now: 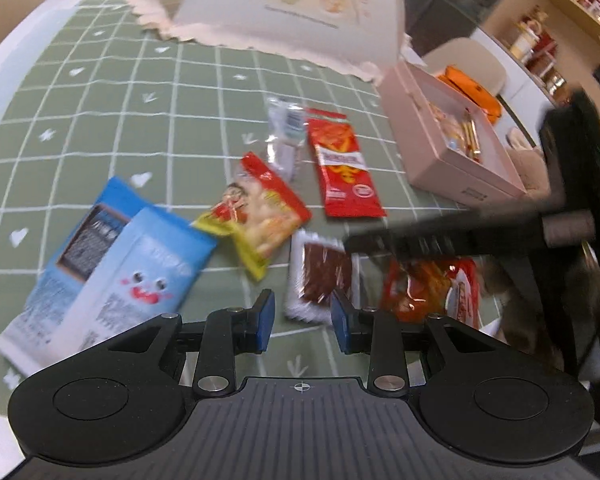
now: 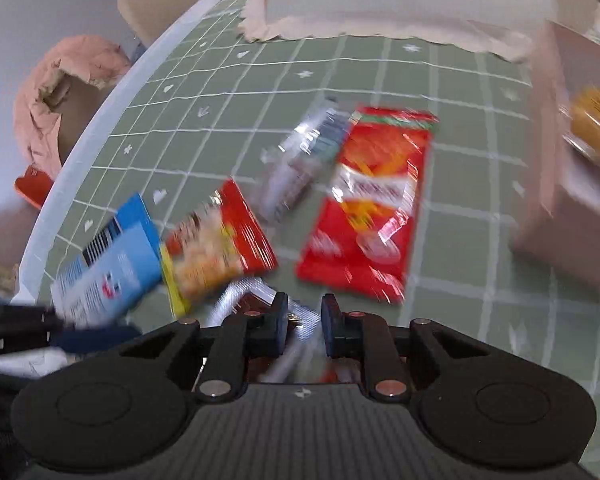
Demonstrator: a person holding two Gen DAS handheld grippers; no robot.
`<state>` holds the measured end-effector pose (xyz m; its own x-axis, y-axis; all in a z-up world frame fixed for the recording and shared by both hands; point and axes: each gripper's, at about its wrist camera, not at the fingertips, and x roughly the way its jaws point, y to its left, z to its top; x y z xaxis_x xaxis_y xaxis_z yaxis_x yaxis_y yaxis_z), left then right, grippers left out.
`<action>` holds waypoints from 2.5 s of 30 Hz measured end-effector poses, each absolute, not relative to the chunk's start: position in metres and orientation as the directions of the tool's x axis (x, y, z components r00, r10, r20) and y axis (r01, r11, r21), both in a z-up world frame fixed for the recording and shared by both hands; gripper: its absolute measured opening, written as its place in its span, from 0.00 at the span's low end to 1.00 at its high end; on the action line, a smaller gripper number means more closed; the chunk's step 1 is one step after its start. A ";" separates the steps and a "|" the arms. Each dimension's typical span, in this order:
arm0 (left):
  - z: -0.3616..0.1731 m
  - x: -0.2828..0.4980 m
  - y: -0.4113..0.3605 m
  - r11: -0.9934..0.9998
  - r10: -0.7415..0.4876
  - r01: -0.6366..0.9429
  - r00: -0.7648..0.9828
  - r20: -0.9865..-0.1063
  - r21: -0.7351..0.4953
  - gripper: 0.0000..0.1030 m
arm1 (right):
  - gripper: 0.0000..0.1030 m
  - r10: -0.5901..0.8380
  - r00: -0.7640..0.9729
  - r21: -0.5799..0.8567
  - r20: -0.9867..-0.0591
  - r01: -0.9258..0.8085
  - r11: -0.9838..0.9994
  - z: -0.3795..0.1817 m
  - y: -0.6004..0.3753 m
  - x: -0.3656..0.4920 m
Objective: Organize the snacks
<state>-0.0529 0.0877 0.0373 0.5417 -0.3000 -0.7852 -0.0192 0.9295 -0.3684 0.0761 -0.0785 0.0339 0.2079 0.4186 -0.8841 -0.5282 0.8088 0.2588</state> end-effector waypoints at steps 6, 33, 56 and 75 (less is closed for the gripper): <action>0.055 0.004 0.079 0.960 -0.247 0.036 0.586 -0.772 -0.279 0.33 | 0.54 0.391 0.323 0.187 -0.862 -0.514 0.837 0.054 -0.109 0.038; 0.041 0.082 0.084 0.976 -0.210 0.058 0.494 -0.844 -0.209 0.39 | 0.87 0.290 0.504 0.061 -0.814 -0.423 0.904 0.061 -0.150 -0.028; 0.056 -0.112 0.171 0.856 -0.109 -0.362 0.571 -0.814 -0.369 0.39 | 0.90 0.434 0.415 0.083 -0.800 -0.640 0.764 0.039 0.005 0.003; 0.021 -0.085 0.097 0.922 -0.230 -0.178 0.461 -0.857 -0.344 0.39 | 0.91 0.345 0.440 0.044 -0.829 -0.564 0.824 0.046 -0.085 -0.015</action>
<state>-0.0853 0.0972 0.0215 0.4612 -0.2305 -0.8568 -0.1778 0.9221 -0.3437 -0.0146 -0.0845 0.0461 0.4395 0.3453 -0.8292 -0.5641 0.8245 0.0443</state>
